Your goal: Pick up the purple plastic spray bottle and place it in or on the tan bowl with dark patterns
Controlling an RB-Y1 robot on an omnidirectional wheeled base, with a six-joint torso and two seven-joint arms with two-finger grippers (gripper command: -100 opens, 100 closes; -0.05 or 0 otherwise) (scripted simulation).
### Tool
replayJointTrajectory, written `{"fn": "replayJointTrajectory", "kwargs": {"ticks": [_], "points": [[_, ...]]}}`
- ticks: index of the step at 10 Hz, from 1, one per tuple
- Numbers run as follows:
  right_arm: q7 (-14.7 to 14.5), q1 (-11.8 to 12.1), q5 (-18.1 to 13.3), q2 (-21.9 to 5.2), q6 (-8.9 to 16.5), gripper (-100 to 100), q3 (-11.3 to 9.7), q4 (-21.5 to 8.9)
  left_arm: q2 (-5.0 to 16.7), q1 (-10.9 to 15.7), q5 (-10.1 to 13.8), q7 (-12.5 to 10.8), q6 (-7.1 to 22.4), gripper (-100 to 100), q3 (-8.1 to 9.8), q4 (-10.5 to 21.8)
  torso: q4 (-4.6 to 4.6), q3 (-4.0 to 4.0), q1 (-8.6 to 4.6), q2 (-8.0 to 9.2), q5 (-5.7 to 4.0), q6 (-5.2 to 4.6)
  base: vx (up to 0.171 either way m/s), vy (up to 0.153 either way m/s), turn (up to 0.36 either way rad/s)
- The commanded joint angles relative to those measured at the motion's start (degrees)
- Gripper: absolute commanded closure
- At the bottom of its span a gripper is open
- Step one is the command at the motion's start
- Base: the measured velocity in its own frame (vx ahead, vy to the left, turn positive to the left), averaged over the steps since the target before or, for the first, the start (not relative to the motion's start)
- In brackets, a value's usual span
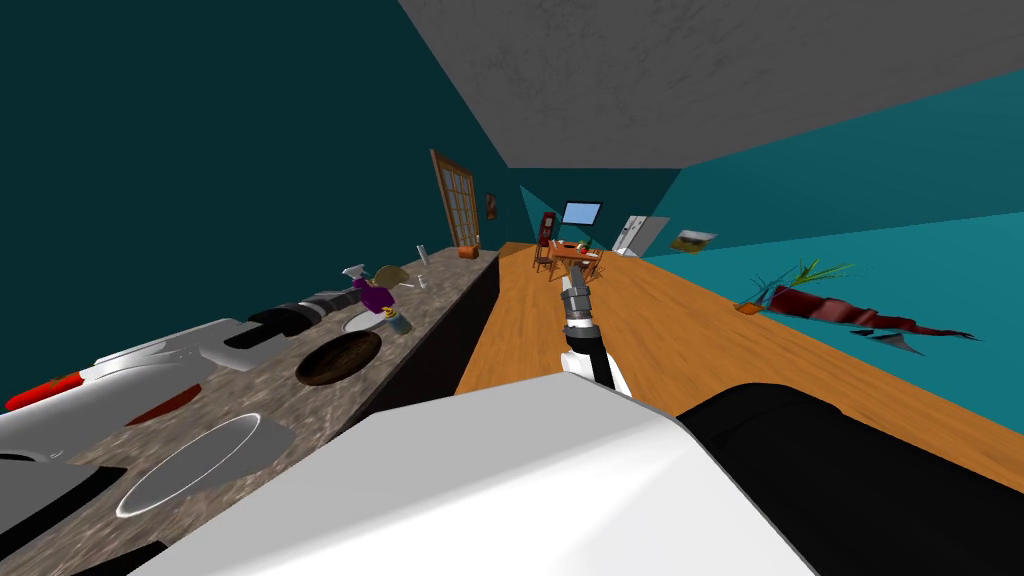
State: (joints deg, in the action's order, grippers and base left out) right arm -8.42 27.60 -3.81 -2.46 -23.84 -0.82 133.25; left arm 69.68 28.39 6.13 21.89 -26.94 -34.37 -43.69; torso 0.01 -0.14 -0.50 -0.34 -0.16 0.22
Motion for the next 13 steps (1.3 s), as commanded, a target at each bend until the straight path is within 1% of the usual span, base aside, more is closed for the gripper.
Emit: {"fn": "replayJointTrajectory", "kwargs": {"ticks": [1, 2, 5, 6, 7, 8, 9, 10, 12, 13], "points": [[0.00, 0.00, 0.00, 0.00, 0.00, 0, 0.00, 0.00, 0.38, 0.52, 0.14, -0.46, 1.88, 100, 0.67, 0.42, 0.00, 0.00, 0.00, 0.00, 0.00, 0.00, 0.005, -0.130, 0.012], [0.00, 0.00, 0.00, 0.00, 0.00, 0, 0.00, 0.00, 1.02, 0.98, 0.37, -1.16, 3.72, 100, 1.35, 0.99, -0.01, -0.01, 0.00, 0.00, 0.02, -0.02, -0.009, -0.166, -0.006], [0.00, 0.00, 0.00, 0.00, 0.00, 0, 0.00, 0.00, 1.87, 1.46, 0.82, -2.21, 6.44, 100, 2.38, 1.85, 0.03, 0.07, 0.03, 0.12, 0.01, 0.03, -0.017, -0.128, 0.006], [0.00, 0.00, 0.00, 0.00, 0.00, 0, 0.00, 0.00, 1.87, 1.46, 0.82, -2.21, 6.44, 100, 2.38, 1.85, 0.03, 0.07, 0.04, 0.11, 0.02, 0.04, 0.001, -0.072, 0.012], [0.00, 0.00, 0.00, -0.01, 0.00, 0, 0.01, 0.00, 2.62, 1.79, 1.32, -3.25, 9.10, 100, 3.39, 2.74, 0.02, 0.04, 0.21, 0.06, 0.05, 0.03, 0.002, -0.127, -0.012], [0.00, 0.00, 0.00, 0.00, 0.00, 0, 0.00, 0.00, 2.62, 1.79, 1.32, -3.25, 9.10, 100, 3.39, 2.74, 0.03, 0.04, 0.08, 0.06, 0.03, 0.08, -0.001, -0.140, 0.026], [0.00, 0.00, 0.00, 0.00, 0.00, 0, 0.00, 0.00, 3.06, 1.91, 1.69, -3.92, 10.83, 100, 4.05, 3.37, 0.01, 0.03, 0.04, 0.06, 0.03, 0.05, -0.015, -0.123, 0.005], [0.00, 0.00, 0.00, 0.00, 0.00, 0, 0.00, 0.00, 3.06, 1.91, 1.69, -3.92, 10.83, 100, 4.05, 3.37, 0.03, 0.06, 0.07, 0.10, 0.02, 0.08, -0.018, -0.084, 0.008], [0.00, 0.00, 0.00, -0.01, 0.00, 0, 0.01, 0.00, 3.45, 1.90, 2.16, -4.59, 12.59, 100, 4.72, 4.09, 0.04, 0.08, 0.27, 0.12, 0.07, 0.08, -0.009, -0.071, 0.001], [0.00, 0.00, 0.00, -0.01, 0.00, 0, 0.01, 0.00, 3.80, 1.72, 2.77, -5.31, 14.48, 100, 5.42, 4.97, 0.04, 0.08, 0.27, 0.13, 0.09, 0.11, -0.001, -0.124, 0.017]]}}
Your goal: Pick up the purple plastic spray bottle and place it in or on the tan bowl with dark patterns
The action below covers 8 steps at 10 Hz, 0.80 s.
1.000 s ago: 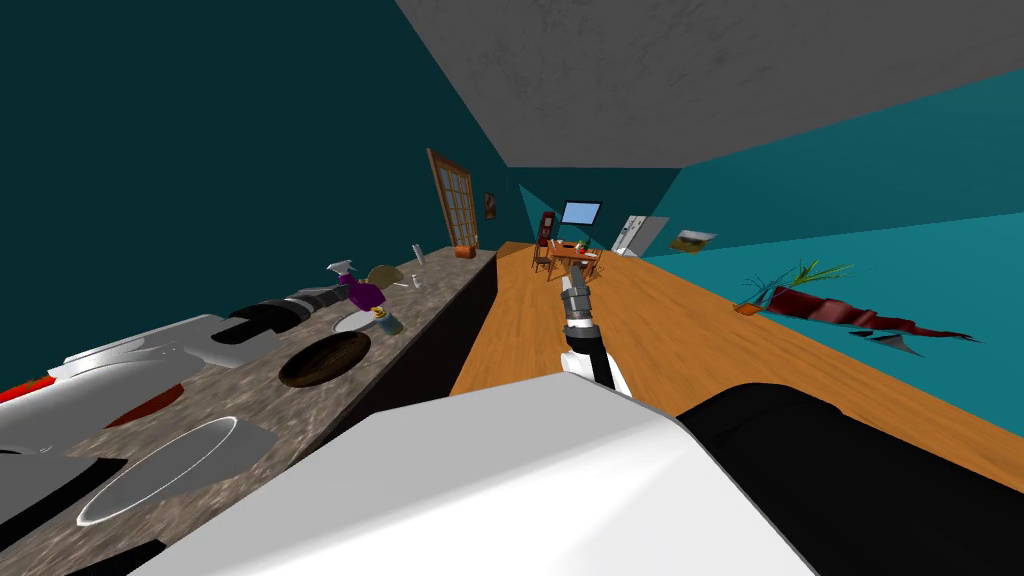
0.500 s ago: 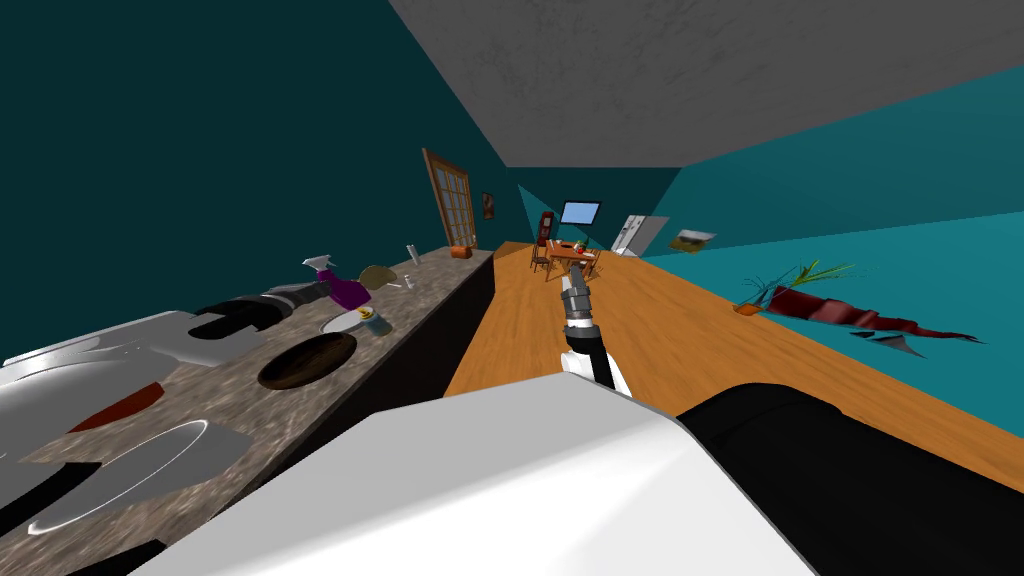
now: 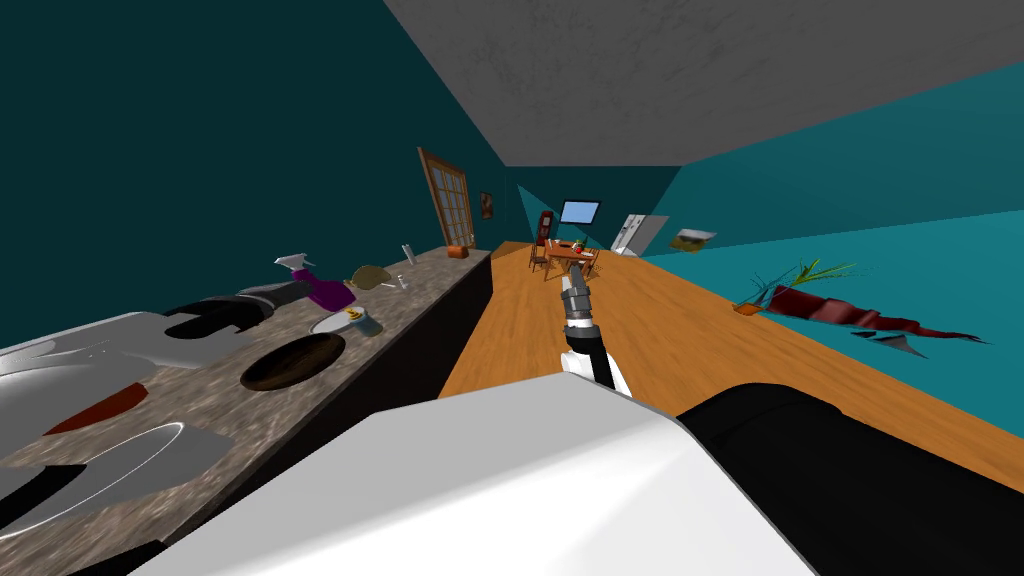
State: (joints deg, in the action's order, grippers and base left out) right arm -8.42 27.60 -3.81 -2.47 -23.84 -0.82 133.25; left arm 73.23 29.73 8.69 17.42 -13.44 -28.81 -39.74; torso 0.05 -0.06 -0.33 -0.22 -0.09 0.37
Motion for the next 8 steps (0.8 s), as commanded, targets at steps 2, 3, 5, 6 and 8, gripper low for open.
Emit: {"fn": "replayJointTrajectory", "kwargs": {"ticks": [2, 3, 5, 6, 8], "points": [[0.00, 0.00, 0.00, 0.00, 0.00, 0, 0.00, 0.00, 0.73, -0.30, 1.48, -2.04, 4.17, 100, 0.99, 2.71, 0.00, 0.01, -0.07, 0.03, -0.01, -0.02, -0.021, -0.143, 0.034], [0.00, 0.00, 0.00, 0.00, 0.00, 0, 0.00, 0.00, 0.73, -0.30, 1.48, -2.04, 4.17, 100, 0.99, 2.71, 0.06, 0.09, -0.08, 0.14, -0.05, 0.07, -0.036, -0.087, 0.043], [0.00, 0.00, 0.00, -0.01, 0.00, 0, 0.01, 0.00, 1.00, -0.95, 2.49, -2.88, 6.45, 100, 1.79, 4.03, 0.05, 0.11, 0.21, 0.18, 0.05, 0.02, -0.036, -0.054, 0.005], [0.00, 0.00, 0.00, -0.01, 0.00, 0, 0.01, 0.00, 1.11, -1.31, 3.03, -3.31, 7.59, 100, 2.18, 4.71, 0.07, 0.12, 0.27, 0.19, 0.05, 0.07, -0.038, -0.062, 0.038], [0.00, 0.00, 0.00, -0.01, 0.00, 0, 0.01, 0.00, 1.11, -1.31, 3.03, -3.31, 7.59, 100, 2.18, 4.71, 0.07, 0.11, 0.29, 0.17, 0.06, 0.02, -0.015, -0.034, 0.016]]}}
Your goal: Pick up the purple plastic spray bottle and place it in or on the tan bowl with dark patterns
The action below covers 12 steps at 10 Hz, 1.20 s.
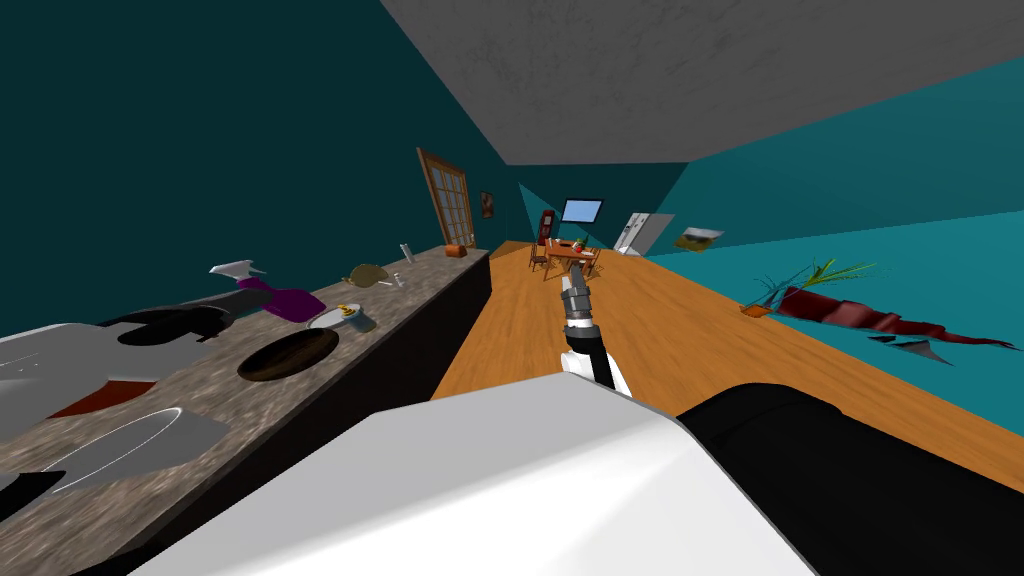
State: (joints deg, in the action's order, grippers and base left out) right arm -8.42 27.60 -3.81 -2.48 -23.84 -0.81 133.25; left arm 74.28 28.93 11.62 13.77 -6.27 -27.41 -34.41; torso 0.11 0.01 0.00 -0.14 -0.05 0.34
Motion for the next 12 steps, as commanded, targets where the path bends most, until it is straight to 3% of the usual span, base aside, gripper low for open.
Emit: {"fn": "replayJointTrajectory", "kwargs": {"ticks": [1, 4, 5, 6, 10, 11, 12], "points": [[0.00, 0.00, 0.00, 0.00, 0.00, 0, 0.00, 0.00, 0.26, -1.27, 1.13, -0.45, 2.56, 100, 1.50, 0.71, 0.00, 0.00, 0.00, 0.00, 0.00, 0.00, -0.021, -0.044, 0.003], [0.00, 0.00, 0.00, 0.00, 0.00, 0, 0.00, 0.00, 0.44, -2.14, 2.29, -1.31, 4.90, 100, 2.30, 2.19, 0.03, 0.07, -0.09, 0.11, -0.02, 0.07, -0.033, -0.064, 0.029], [0.00, 0.00, 0.00, 0.00, 0.00, 0, 0.00, 0.00, 0.40, -2.26, 1.90, -0.78, 4.41, 100, 2.57, 1.28, 0.03, 0.07, -0.07, 0.12, 0.00, 0.10, -0.017, -0.025, 0.021], [0.00, 0.00, 0.00, 0.00, 0.00, 0, 0.00, 0.00, 0.41, -2.41, 1.96, -0.89, 4.59, -100, 2.65, 1.41, 0.04, 0.04, -0.02, 0.05, -0.02, 0.02, 0.000, 0.000, 0.000], [0.00, 0.00, 0.00, 0.00, 0.00, 0, 0.00, 0.00, 0.41, -2.40, 1.96, -0.88, 4.59, -100, 2.64, 1.41, 0.00, -0.03, 0.05, -0.07, -0.01, 0.00, 0.000, 0.000, 0.000], [0.00, 0.00, 0.00, 0.00, 0.00, 0, 0.00, 0.00, 0.41, -2.40, 1.96, -0.88, 4.59, 0, 2.64, 1.41, 0.00, -0.03, 0.06, -0.07, -0.01, 0.00, 0.000, 0.000, 0.000], [0.00, 0.00, 0.00, 0.00, 0.00, 0, 0.00, 0.00, 2.11, -1.97, 3.09, -1.64, 6.79, -100, 1.25, -0.68, 0.00, -0.03, 0.06, -0.07, -0.01, 0.00, -0.032, 0.021, -0.098]]}}
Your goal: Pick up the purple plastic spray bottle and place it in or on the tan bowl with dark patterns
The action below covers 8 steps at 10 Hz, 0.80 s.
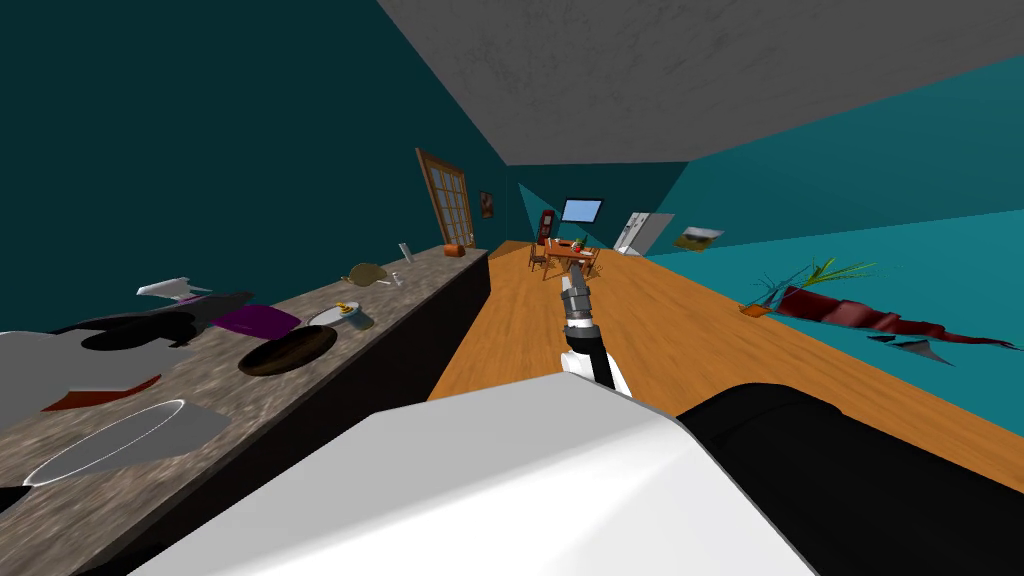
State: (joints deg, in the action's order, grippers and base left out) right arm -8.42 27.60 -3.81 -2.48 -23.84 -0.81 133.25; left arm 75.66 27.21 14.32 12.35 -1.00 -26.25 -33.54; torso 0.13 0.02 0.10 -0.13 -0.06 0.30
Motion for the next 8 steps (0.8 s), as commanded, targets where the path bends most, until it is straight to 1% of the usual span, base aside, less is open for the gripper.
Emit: {"fn": "replayJointTrajectory", "kwargs": {"ticks": [1, 3, 4, 8], "points": [[0.00, 0.00, 0.00, 0.00, 0.00, 0, 0.00, 0.00, 1.57, -0.03, 0.95, -0.60, 2.63, -100, -0.60, -2.60, 0.00, 0.00, 0.00, 0.00, 0.00, 0.00, -0.064, 0.044, -0.087], [0.00, 0.00, 0.00, 0.00, 0.00, 0, 0.00, 0.00, 3.27, 0.40, 2.08, -1.37, 4.83, -100, -1.99, -4.69, 0.04, 0.11, 0.07, 0.18, 0.03, 0.04, -0.072, 0.033, -0.056], [0.00, 0.00, 0.00, 0.00, 0.00, 0, 0.00, 0.00, 3.27, 0.40, 2.08, -1.37, 4.83, -100, -1.99, -4.69, 0.05, 0.12, 0.07, 0.19, 0.03, 0.04, -0.041, 0.020, -0.029], [0.00, 0.00, 0.00, 0.00, 0.00, 0, 0.00, 0.00, 6.66, 1.27, 4.34, -2.89, 9.22, -100, -4.77, -8.87, 0.05, 0.06, -0.08, 0.07, -0.07, -0.03, -0.043, 0.018, -0.061]]}}
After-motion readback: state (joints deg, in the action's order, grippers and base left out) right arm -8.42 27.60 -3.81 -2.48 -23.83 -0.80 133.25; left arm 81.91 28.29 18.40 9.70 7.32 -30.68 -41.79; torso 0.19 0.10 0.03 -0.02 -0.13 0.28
